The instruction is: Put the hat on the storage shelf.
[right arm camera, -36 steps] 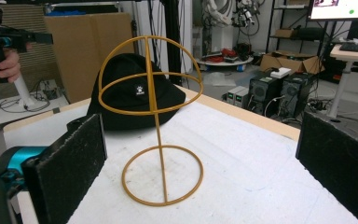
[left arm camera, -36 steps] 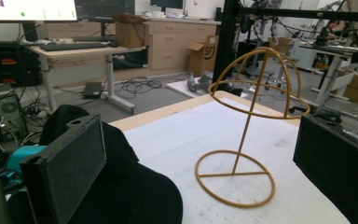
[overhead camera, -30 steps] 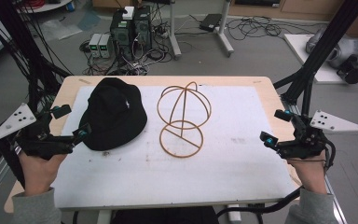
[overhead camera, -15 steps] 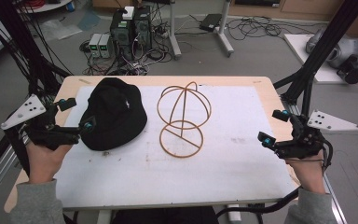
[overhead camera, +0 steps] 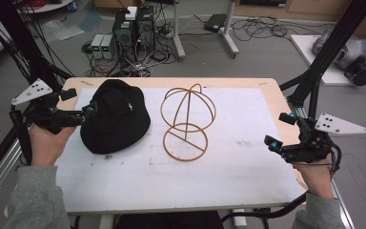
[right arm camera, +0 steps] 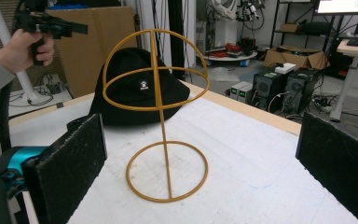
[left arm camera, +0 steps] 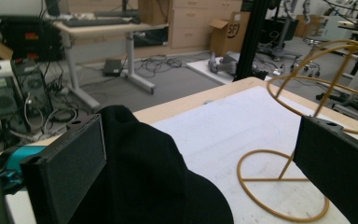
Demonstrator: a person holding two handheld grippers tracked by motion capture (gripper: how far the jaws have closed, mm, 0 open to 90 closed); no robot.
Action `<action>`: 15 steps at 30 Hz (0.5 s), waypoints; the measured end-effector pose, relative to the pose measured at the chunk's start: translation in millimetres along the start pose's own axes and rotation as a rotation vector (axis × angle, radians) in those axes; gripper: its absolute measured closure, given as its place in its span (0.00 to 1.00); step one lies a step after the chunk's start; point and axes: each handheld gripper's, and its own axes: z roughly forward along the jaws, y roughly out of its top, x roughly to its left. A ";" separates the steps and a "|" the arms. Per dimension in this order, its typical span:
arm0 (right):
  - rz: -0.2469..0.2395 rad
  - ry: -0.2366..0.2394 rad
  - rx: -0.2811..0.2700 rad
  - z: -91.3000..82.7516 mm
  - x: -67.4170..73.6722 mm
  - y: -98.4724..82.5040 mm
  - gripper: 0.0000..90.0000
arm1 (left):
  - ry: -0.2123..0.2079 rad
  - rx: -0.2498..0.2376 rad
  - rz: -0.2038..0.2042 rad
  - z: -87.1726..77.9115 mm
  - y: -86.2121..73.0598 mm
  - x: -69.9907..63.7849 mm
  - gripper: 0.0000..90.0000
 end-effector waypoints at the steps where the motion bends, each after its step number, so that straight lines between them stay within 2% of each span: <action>1: -0.001 0.005 0.000 0.2 -0.2 0.0 0.01 | 0.003 0.002 0.001 3.6 0.5 0.7 0.03; 4: -0.004 0.008 -0.001 0.3 0.4 0.5 0.01 | 0.016 0.025 0.005 12.2 0.9 3.7 0.03; 6: -0.003 0.009 0.001 0.3 0.5 0.9 0.01 | 0.031 0.040 -0.007 21.2 0.5 9.1 0.03; 12: 0.001 0.016 0.005 1.5 -0.9 0.4 0.01 | 0.039 0.043 -0.044 33.3 1.6 22.2 0.03; 15: 0.010 0.016 0.006 2.0 -3.1 -0.8 0.01 | 0.044 0.051 -0.050 40.1 3.2 28.4 0.03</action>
